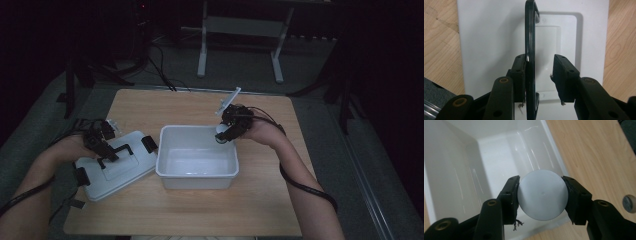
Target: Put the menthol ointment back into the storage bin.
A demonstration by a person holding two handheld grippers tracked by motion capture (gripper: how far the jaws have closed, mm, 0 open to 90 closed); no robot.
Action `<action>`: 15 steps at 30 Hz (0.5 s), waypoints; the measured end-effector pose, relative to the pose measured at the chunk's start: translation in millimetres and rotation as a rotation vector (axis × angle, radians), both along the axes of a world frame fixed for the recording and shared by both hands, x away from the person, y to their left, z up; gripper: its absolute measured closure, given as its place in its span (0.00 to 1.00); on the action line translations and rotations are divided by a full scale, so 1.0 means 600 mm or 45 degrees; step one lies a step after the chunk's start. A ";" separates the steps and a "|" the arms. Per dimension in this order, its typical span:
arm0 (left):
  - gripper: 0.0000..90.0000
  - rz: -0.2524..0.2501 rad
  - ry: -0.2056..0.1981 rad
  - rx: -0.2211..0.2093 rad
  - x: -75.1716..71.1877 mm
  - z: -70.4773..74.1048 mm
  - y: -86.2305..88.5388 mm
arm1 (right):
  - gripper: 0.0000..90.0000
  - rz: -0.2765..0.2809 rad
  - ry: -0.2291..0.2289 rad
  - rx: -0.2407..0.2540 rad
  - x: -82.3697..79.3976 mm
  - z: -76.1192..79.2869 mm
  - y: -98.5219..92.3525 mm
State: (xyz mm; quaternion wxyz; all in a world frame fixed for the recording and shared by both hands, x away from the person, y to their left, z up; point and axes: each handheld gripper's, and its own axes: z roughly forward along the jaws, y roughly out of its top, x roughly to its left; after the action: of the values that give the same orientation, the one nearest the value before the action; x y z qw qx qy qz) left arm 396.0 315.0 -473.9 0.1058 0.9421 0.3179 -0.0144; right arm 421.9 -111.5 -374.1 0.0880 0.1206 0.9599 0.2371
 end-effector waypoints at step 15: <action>0.71 -0.009 0.002 -0.007 -0.002 -0.002 0.003 | 0.56 0.000 0.089 -0.051 0.017 -0.068 0.031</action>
State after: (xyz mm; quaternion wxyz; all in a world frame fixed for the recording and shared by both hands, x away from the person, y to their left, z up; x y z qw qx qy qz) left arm 394.6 316.9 -475.1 0.1079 0.9429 0.3147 -0.0164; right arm 432.0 -93.1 -414.7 0.0567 0.1269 0.9670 0.2133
